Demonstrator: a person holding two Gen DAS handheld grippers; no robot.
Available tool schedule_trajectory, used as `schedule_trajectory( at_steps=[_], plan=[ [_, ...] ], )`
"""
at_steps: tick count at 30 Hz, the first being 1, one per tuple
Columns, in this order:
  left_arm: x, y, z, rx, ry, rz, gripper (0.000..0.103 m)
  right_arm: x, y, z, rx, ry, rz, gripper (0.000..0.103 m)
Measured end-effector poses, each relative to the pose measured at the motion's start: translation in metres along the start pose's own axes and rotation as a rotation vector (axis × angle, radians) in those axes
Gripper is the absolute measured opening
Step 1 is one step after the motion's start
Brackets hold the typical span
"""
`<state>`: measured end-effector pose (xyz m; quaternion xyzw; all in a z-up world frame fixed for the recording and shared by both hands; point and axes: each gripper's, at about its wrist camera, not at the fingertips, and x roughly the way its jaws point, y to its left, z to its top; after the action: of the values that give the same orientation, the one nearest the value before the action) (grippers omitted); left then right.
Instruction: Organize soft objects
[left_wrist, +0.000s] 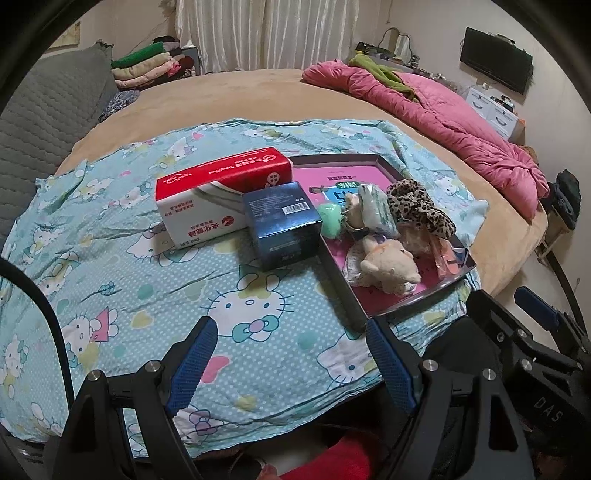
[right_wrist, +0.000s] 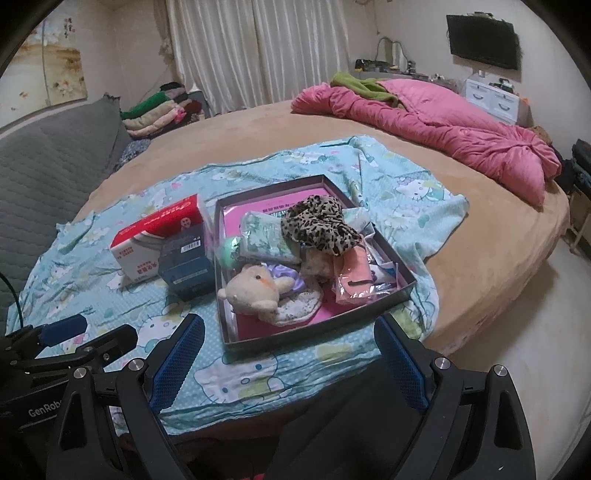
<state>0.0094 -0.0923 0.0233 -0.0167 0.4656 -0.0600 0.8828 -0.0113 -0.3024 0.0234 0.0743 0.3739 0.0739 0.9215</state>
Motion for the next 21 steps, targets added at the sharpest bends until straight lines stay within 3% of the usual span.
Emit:
schedule_trajectory(
  at_steps=[21],
  plan=[
    [0.0033,0.0070,0.0011,-0.018,0.009,0.010,0.082,0.0037,0.0040,-0.0004,-0.016,0.014,0.000,0.094]
  ],
)
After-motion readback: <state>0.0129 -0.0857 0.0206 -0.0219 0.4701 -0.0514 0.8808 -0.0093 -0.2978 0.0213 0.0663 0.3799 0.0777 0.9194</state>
